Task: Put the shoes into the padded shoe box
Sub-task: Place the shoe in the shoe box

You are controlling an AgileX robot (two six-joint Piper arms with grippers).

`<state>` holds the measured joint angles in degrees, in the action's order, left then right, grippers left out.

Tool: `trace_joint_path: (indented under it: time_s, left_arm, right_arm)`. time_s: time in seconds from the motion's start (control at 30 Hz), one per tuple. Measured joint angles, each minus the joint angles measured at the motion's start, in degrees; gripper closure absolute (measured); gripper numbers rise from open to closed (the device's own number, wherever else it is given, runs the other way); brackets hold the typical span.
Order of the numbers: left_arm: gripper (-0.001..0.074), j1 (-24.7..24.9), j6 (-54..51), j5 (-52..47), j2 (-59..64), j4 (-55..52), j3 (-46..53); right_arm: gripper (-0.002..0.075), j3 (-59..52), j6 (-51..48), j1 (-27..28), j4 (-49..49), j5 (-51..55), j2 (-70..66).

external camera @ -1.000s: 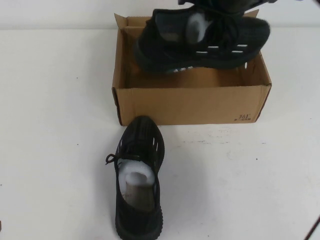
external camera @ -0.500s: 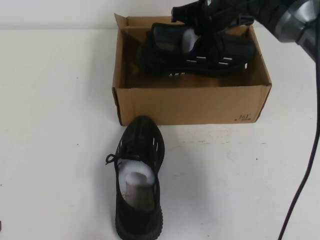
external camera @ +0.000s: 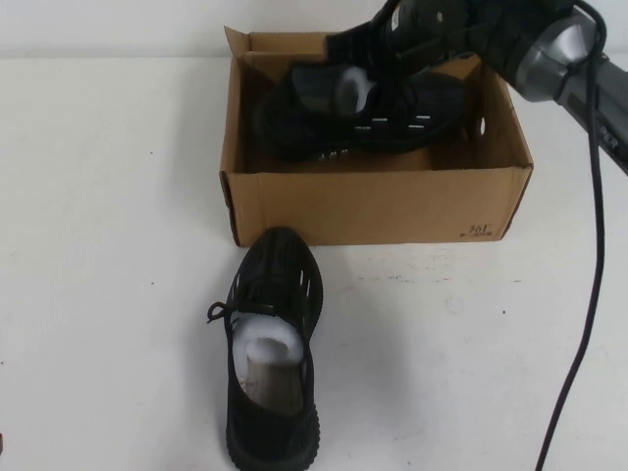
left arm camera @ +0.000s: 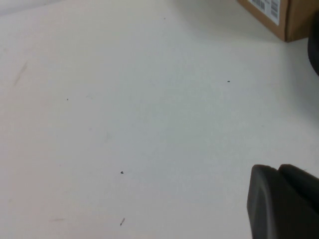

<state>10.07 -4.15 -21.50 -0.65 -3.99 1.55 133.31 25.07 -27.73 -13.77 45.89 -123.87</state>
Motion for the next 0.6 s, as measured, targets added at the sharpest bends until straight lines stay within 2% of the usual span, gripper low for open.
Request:
trace_joint_path:
  time_s: [0.6]
  left_arm:
    - [0.0740,0.0,0.0,0.0,0.0,0.0,0.0]
  right_arm:
    - [0.0731,0.0,7.3,1.5,-1.3,-1.9,-2.1]
